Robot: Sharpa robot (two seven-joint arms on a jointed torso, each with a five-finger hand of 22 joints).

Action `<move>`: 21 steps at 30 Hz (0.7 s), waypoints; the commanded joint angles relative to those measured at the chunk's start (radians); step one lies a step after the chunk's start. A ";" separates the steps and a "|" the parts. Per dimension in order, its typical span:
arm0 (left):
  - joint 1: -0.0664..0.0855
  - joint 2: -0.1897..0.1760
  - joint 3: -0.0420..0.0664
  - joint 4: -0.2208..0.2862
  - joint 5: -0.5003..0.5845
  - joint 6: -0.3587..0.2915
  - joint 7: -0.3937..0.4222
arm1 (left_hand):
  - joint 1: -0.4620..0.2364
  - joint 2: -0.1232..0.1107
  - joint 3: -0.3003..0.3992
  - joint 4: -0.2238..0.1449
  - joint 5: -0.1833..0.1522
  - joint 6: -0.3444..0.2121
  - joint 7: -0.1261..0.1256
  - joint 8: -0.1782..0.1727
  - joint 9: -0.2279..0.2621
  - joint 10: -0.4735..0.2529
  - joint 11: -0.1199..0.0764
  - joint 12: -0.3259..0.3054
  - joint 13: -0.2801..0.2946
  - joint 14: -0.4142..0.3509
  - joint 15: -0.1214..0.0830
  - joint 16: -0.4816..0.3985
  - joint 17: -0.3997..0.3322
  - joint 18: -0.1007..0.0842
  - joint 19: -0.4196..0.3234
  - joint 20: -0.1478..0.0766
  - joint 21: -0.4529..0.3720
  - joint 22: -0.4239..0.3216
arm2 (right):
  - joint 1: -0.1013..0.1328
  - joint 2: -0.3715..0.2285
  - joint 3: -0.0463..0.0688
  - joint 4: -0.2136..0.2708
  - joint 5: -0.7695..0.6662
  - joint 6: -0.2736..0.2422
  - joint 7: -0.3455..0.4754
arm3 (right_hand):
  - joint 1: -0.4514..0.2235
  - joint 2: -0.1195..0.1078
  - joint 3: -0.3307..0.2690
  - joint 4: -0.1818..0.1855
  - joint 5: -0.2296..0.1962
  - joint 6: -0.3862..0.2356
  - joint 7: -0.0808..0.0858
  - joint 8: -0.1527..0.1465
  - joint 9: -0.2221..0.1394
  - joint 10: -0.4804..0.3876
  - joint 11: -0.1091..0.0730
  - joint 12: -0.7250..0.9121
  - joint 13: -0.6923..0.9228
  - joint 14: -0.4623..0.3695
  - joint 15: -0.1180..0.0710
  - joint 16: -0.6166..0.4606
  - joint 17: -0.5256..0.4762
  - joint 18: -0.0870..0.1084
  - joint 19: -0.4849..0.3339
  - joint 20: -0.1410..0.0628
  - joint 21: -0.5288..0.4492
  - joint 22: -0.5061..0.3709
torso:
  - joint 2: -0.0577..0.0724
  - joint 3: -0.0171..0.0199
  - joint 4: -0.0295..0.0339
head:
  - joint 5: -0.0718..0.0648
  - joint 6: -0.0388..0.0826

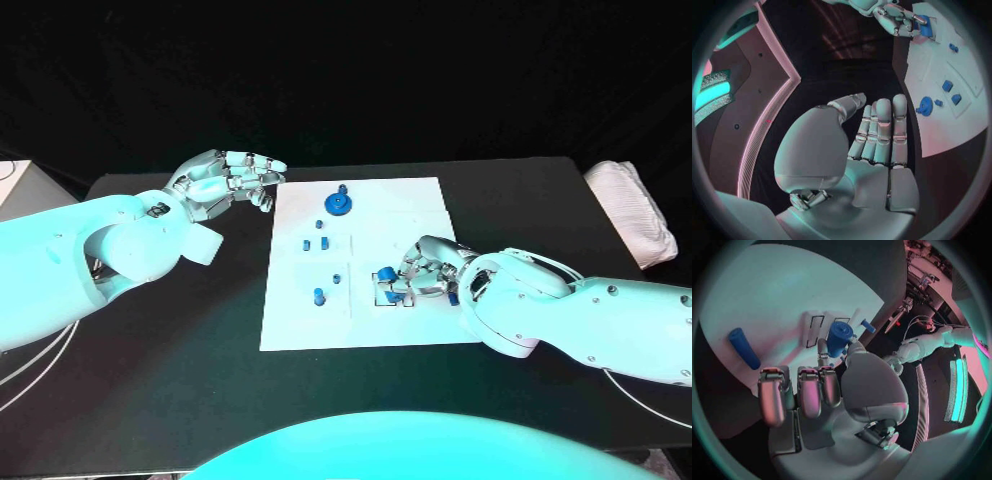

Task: Assemble the parts on the task board

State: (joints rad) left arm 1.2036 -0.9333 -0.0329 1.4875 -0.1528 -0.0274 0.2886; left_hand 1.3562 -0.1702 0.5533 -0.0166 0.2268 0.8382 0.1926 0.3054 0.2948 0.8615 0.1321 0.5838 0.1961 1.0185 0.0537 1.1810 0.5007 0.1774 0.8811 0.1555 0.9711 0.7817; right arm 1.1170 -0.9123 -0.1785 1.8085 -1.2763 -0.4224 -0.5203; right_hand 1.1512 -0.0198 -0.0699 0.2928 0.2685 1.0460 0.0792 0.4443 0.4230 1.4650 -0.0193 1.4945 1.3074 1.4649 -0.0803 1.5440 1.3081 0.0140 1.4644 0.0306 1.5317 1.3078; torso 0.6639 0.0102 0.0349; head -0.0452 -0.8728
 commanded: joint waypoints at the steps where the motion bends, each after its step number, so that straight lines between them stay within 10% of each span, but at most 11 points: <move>1: 0.000 0.000 0.001 0.002 -0.002 0.018 0.002 | 0.009 0.003 -0.005 -0.002 0.006 -0.009 0.001 0.005 0.000 -0.008 -0.001 0.003 -0.002 0.000 0.004 -0.007 -0.002 0.007 0.007 -0.002 -0.003 -0.001 | -0.001 0.004 0.000 -0.004 -0.016 0.007 0.001 | -0.033 -0.002 -0.020 0.000 -0.049 0.037 -0.035 0.009 0.006 0.067 -0.008 -0.003 0.201 0.092 -0.007 0.003 0.193 -0.005 0.091 -0.007 0.001 0.245 | 0.001 0.0003 -0.0002 | 0.001 0.000; 7: 0.000 -0.001 0.001 0.003 -0.002 0.020 0.000 | 0.008 0.004 -0.005 -0.001 0.006 -0.010 0.002 0.007 0.000 -0.010 -0.001 0.004 -0.002 0.000 0.004 -0.007 -0.002 0.007 0.007 -0.002 -0.004 -0.002 | -0.001 0.009 0.000 -0.008 -0.016 0.028 0.003 | -0.112 -0.047 -0.090 0.004 -0.179 0.023 -0.031 0.024 0.012 0.061 -0.004 -0.018 0.194 0.091 -0.004 0.000 0.186 -0.003 0.087 -0.005 -0.010 0.240 | 0.001 0.0008 -0.0009 | 0.003 0.000; 13: 0.000 -0.002 0.001 0.003 -0.002 0.021 -0.001 | 0.008 0.004 -0.005 -0.001 0.006 -0.010 0.002 0.007 0.000 -0.010 -0.001 0.004 -0.002 0.000 0.004 -0.007 -0.002 0.007 0.007 -0.002 -0.004 -0.002 | -0.001 0.010 0.000 -0.007 -0.017 0.017 0.007 | -0.186 -0.117 -0.083 0.006 -0.213 0.010 -0.028 0.032 0.014 0.054 -0.002 -0.035 0.185 0.090 -0.002 -0.003 0.181 0.000 0.083 -0.002 -0.021 0.236 | -0.001 0.0005 -0.0020 | 0.001 0.000; 21: 0.000 -0.001 0.001 0.002 -0.002 0.021 -0.002 | 0.008 0.004 -0.005 -0.001 0.006 -0.010 0.002 0.007 0.000 -0.010 -0.001 0.004 -0.002 0.000 0.004 -0.007 -0.002 0.007 0.007 -0.002 -0.004 -0.002 | -0.001 0.000 0.000 0.000 -0.032 -0.019 0.036 | -0.188 -0.106 -0.067 0.005 -0.207 0.005 -0.027 0.034 0.014 0.054 0.000 -0.036 0.186 0.090 -0.001 -0.002 0.183 -0.001 0.084 -0.002 -0.018 0.238 | 0.000 0.0009 -0.0004 | 0.000 0.000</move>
State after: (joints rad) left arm 1.2037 -0.9352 -0.0329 1.4876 -0.1530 -0.0244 0.2835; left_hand 1.3562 -0.1702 0.5533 -0.0166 0.2268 0.8345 0.1963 0.3054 0.2948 0.8615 0.1321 0.5838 0.1950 1.0185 0.0537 1.1810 0.4996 0.1774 0.8810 0.1555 0.9711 0.7817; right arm 1.1169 -0.9098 -0.1789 1.8045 -1.2883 -0.4224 -0.5155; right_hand 0.9628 -0.1322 -0.1379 0.2980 0.0623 1.0554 0.0519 0.4728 0.4360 1.4649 -0.0198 1.4621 1.3074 1.4649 -0.0805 1.5439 1.3079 0.0141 1.4644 0.0306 1.5152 1.3075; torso 0.6634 0.0108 0.0336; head -0.0458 -0.8728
